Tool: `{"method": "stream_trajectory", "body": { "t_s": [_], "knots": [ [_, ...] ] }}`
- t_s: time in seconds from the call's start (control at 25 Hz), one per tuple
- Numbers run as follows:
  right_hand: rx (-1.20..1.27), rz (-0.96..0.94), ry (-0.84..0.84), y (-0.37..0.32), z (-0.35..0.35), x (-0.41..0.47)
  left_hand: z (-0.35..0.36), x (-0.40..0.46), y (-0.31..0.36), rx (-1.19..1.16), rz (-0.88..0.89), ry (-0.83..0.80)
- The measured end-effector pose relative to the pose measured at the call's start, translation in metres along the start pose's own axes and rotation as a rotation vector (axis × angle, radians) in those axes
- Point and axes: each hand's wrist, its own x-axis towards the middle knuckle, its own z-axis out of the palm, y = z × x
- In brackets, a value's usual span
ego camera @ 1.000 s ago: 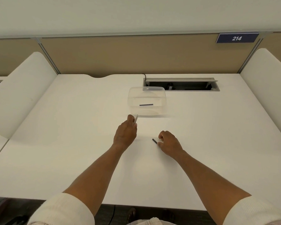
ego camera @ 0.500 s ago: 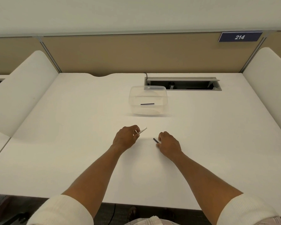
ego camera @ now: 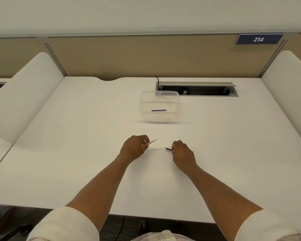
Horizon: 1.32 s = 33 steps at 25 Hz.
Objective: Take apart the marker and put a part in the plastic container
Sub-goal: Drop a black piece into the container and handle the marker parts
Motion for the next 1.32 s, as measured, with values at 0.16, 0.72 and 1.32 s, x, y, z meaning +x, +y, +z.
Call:
{"method": "stream_trajectory", "body": {
  "t_s": [0.16, 0.72, 1.32],
  "knots": [
    [0.143, -0.028, 0.04, 0.0, -0.006, 0.005, 0.0, -0.001, -0.001, 0.029, -0.003, -0.011],
    [0.179, -0.067, 0.111, 0.003, -0.017, -0.006, 0.008, -0.004, 0.024, 0.033, 0.065, -0.049],
    [0.2, -0.13, 0.108, 0.015, -0.033, -0.009, 0.011, -0.009, 0.036, 0.044, 0.099, -0.066]
  ]
}}
